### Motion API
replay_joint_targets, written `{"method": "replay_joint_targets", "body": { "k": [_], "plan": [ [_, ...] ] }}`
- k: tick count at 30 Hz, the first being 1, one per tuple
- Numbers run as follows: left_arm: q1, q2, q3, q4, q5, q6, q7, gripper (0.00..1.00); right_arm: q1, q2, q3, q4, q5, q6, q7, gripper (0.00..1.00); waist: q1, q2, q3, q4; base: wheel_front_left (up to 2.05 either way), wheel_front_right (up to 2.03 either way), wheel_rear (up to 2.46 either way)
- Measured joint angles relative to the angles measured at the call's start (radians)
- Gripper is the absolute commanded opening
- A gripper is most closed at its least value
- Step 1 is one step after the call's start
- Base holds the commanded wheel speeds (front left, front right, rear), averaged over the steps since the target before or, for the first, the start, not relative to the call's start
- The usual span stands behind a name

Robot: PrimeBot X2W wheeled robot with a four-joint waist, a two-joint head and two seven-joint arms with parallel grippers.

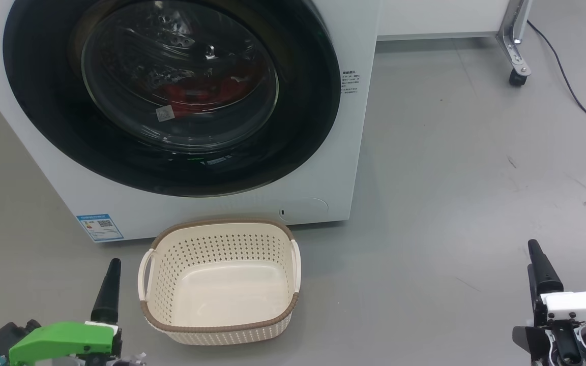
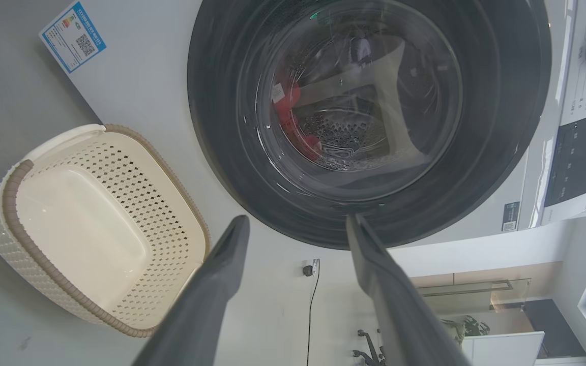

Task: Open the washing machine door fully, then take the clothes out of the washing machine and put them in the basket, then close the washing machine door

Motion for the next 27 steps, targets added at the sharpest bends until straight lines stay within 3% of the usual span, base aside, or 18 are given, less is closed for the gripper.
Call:
{"method": "replay_joint_targets", "body": {
  "k": [12,27],
  "plan": [
    [-0.021,0.040,-0.059,-0.001,0.213,0.018,-0.048,1.00,0.000,-0.071,0.064,-0.014,-0.224,-0.002,-0.057,1.00,0.0000,0.0000,-0.003,0.001,0.00,0.00,0.00],
    [-0.032,0.056,-0.125,-0.029,0.502,0.085,-0.100,1.00,-0.001,-0.114,0.160,-0.028,-0.507,-0.046,-0.114,1.00,0.0000,0.0000,0.000,0.005,0.00,0.00,0.00]
  ]
}}
